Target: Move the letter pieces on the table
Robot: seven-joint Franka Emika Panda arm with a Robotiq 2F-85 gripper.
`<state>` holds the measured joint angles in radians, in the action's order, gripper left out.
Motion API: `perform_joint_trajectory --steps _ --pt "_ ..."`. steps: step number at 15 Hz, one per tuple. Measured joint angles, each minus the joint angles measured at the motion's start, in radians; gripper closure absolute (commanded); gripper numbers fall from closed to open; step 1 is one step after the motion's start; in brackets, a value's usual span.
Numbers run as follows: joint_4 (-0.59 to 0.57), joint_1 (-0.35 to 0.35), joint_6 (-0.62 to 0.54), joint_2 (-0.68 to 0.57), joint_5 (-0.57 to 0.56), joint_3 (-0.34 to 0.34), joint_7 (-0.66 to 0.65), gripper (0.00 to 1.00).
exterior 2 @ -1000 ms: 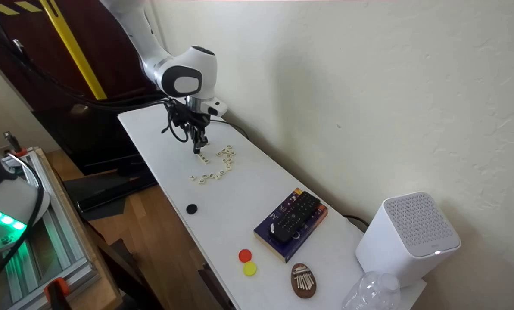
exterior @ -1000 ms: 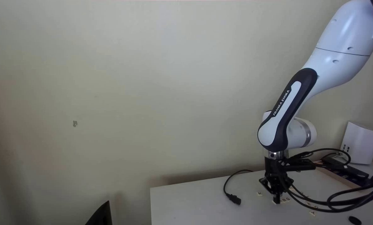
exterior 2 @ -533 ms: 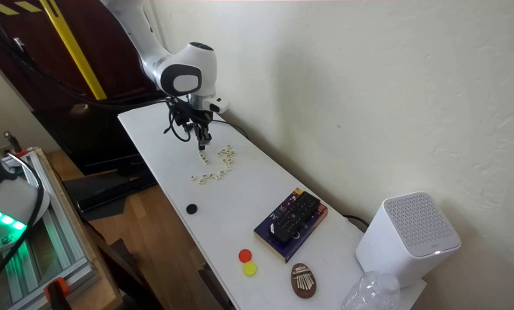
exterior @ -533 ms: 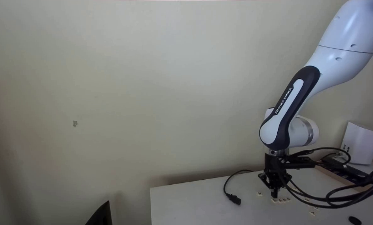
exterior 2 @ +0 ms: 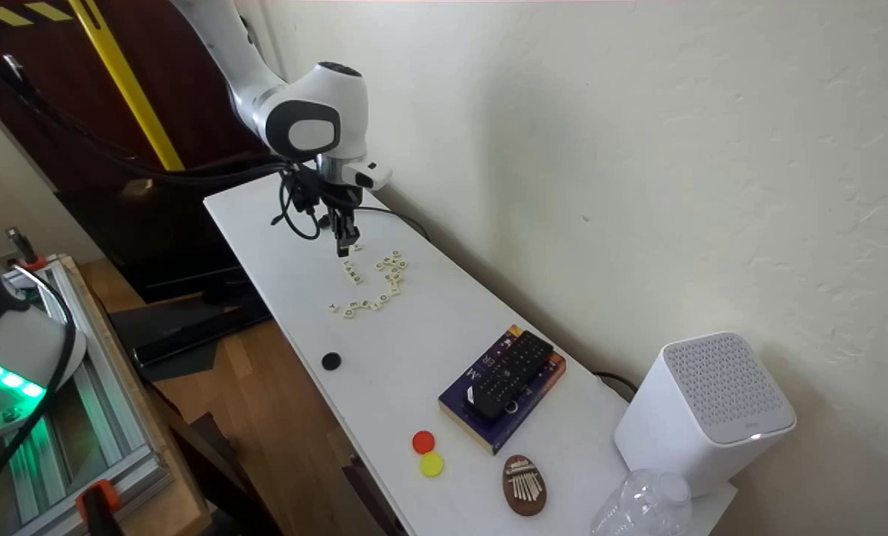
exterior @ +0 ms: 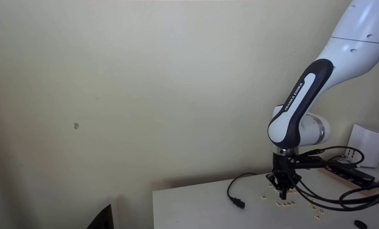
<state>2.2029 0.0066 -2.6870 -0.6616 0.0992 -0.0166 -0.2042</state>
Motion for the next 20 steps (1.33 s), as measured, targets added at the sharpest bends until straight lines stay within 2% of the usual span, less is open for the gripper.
perform_joint_trajectory --steps 8,16,20 --pt "0.053 0.008 -0.081 0.001 0.0 -0.051 -0.031 1.0" --pt "0.073 0.009 -0.12 -0.004 0.0 -0.058 -0.047 1.0" --pt "0.082 0.009 -0.178 -0.02 0.0 -0.061 -0.063 1.0"
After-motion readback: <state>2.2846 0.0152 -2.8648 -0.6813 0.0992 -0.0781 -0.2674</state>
